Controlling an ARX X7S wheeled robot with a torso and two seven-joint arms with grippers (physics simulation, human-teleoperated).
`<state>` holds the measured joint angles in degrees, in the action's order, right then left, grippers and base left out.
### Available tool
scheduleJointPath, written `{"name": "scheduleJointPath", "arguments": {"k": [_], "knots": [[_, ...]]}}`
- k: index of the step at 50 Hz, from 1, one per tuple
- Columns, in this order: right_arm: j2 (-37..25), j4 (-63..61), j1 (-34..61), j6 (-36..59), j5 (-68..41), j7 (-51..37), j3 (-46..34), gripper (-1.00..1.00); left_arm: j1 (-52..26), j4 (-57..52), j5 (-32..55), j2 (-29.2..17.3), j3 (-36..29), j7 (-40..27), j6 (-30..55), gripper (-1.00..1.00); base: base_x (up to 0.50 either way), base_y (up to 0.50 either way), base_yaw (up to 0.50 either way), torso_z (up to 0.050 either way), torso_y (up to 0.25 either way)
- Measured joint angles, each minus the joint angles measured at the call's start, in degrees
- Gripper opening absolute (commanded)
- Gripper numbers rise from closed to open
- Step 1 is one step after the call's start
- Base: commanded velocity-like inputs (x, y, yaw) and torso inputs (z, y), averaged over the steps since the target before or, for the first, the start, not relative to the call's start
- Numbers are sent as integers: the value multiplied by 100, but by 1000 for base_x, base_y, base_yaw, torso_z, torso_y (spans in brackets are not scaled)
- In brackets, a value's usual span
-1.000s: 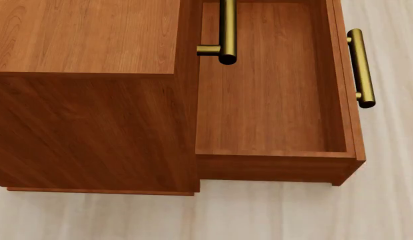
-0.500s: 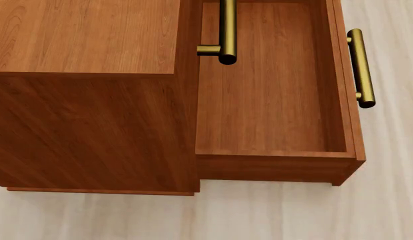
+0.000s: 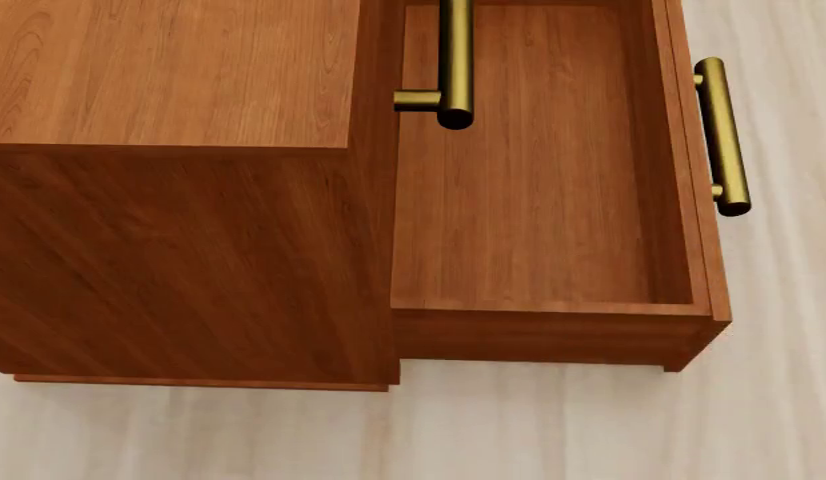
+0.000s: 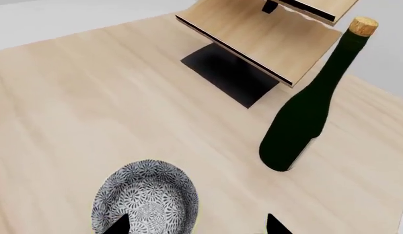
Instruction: Put the bowl in the bottom drawer of the cabinet.
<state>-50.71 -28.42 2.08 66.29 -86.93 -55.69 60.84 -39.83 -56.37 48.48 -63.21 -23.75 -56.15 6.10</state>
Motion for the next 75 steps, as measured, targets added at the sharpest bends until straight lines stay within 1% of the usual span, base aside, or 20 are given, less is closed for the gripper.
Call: {"name": "scheduleJointPath", "arguments": {"k": [38,57,75], "knots": [[-142,1237,843,-617,756,254,-1423,100,-243,12,-15,154,-216,13,183,100,0,0,0,0,0],[-345,1955,1684,-733,863,168,-2388,100,-319,67,-40,229,-304,54,218,100,0,0,0,0,0],[-313,2415,1839,-908,1110,329,-2721,100,-497,105,-65,407,-458,94,379,100,0,0,0,0,0]]}}
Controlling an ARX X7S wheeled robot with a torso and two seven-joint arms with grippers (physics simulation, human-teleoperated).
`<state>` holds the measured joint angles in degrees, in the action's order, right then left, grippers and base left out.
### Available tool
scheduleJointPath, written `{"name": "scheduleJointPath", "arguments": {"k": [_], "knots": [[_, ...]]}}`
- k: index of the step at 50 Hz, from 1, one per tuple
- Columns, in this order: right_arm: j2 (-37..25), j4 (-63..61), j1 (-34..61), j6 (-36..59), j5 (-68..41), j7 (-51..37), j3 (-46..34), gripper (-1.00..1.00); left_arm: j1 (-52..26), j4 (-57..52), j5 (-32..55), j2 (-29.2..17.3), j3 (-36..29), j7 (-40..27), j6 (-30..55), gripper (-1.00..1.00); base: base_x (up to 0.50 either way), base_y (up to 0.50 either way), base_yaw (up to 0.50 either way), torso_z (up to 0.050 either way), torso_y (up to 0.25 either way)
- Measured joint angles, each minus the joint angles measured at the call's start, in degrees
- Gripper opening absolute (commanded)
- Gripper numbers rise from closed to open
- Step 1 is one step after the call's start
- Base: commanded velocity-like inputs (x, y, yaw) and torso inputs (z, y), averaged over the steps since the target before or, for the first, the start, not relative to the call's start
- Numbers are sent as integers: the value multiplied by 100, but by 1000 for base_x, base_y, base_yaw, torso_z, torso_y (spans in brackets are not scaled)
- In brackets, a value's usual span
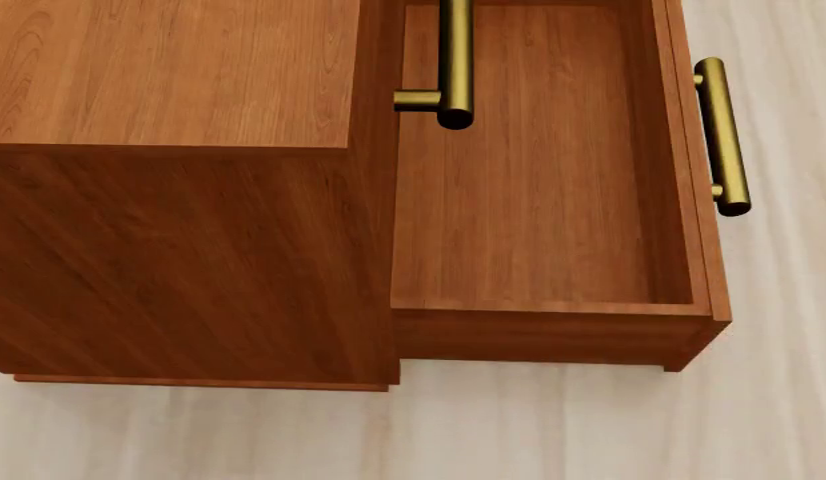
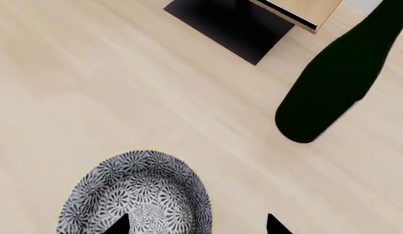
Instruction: Put the bowl in the bottom drawer of the cabinet.
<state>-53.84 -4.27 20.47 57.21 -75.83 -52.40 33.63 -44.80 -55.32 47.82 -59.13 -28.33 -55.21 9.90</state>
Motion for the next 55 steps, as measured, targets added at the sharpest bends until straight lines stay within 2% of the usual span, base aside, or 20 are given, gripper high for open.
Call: {"name": "scheduleJointPath", "arguments": {"k": [40,55], "knots": [[282,1151,363,-594,724,724,-765,100,-238,45,21,136,-142,37,127,100,0,0,0,0,0],[359,1315,299,-699,796,834,-775,100,-288,85,6,187,-191,66,148,100,0,0,0,0,0]]}}
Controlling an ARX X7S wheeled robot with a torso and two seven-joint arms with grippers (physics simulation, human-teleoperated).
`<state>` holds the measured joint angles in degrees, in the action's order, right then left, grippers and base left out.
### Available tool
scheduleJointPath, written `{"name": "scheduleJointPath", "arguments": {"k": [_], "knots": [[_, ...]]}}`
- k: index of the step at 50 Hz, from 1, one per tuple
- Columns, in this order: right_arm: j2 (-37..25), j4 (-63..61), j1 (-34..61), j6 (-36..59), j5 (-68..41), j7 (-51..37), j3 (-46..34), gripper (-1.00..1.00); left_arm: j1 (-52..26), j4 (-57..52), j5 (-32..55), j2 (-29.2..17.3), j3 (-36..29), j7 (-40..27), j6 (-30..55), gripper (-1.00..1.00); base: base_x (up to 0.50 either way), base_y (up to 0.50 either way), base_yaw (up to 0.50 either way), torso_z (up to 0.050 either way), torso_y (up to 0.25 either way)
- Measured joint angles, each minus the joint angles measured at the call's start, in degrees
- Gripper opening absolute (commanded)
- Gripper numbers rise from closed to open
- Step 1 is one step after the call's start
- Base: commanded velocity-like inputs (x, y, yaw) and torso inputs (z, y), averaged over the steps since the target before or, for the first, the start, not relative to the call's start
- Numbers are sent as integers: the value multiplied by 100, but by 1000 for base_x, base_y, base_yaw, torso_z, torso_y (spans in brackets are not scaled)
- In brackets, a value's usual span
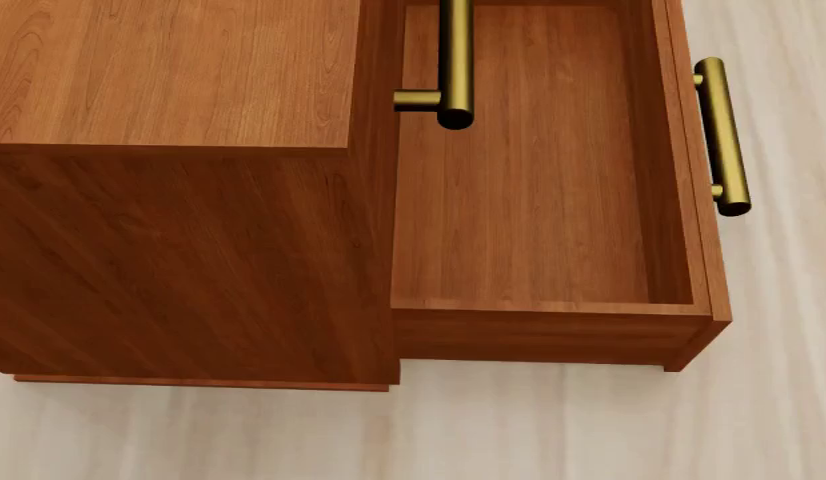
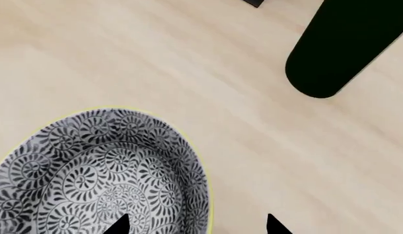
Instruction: Put the bowl in the bottom drawer of the cabinet.
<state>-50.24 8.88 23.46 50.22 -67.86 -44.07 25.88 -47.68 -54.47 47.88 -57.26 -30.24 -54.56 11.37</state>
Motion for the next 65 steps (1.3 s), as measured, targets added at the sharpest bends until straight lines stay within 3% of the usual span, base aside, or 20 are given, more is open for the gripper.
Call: {"name": "scheduleJointPath", "arguments": {"k": [18,19,65], "knots": [[62,42,-48,-45,-2,39,52,100,-37,13,-17,31,-41,13,13,100,0,0,0,0,0],[64,42,-47,-46,-1,39,53,-100,-38,13,-18,32,-42,13,13,100,0,0,0,0,0],[-39,-311,150,72,-343,-65,244,-100,-166,28,9,88,-92,13,42,100,0,0,0,0,0]]}}
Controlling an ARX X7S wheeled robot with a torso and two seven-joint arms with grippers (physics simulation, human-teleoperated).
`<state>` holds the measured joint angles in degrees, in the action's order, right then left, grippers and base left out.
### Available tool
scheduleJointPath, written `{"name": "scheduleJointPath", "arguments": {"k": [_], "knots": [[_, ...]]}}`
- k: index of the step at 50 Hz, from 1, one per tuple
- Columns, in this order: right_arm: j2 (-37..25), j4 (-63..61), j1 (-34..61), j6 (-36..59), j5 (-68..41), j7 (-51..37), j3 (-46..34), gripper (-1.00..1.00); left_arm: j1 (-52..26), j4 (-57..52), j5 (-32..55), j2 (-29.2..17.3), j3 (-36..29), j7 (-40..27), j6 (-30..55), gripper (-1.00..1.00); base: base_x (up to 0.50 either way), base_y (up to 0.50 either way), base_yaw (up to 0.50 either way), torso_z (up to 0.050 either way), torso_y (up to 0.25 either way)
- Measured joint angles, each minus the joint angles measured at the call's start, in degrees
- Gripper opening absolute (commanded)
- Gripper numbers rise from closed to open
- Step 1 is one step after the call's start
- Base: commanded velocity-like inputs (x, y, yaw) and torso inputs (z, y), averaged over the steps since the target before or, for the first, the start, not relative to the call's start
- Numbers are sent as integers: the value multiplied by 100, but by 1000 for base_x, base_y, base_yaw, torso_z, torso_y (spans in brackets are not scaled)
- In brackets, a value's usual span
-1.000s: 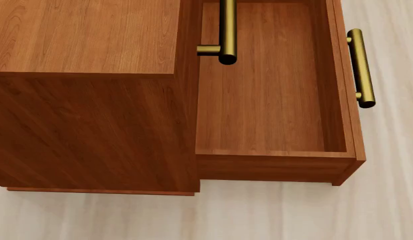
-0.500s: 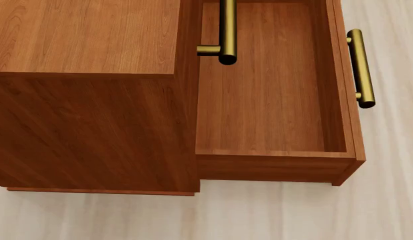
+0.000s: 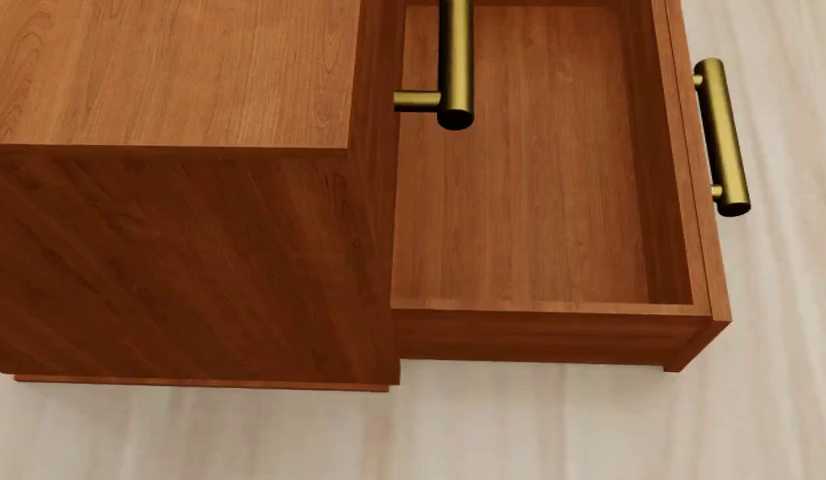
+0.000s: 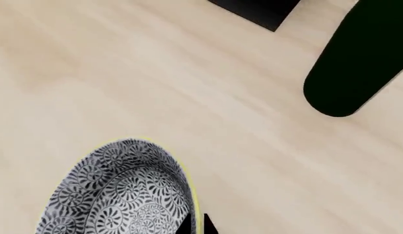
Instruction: Put the bowl in the bottom drawer of the cabinet.
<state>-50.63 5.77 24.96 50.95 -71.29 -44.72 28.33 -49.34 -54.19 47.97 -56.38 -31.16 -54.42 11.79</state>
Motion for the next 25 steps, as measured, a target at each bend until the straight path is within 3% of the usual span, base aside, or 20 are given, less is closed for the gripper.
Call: {"name": "scheduleJointPath", "arguments": {"k": [25], "knots": [[-196,-610,290,258,-440,-285,-12,-100,-26,-35,34,-30,7,-31,-24,100,0,0,0,0,0]]}}
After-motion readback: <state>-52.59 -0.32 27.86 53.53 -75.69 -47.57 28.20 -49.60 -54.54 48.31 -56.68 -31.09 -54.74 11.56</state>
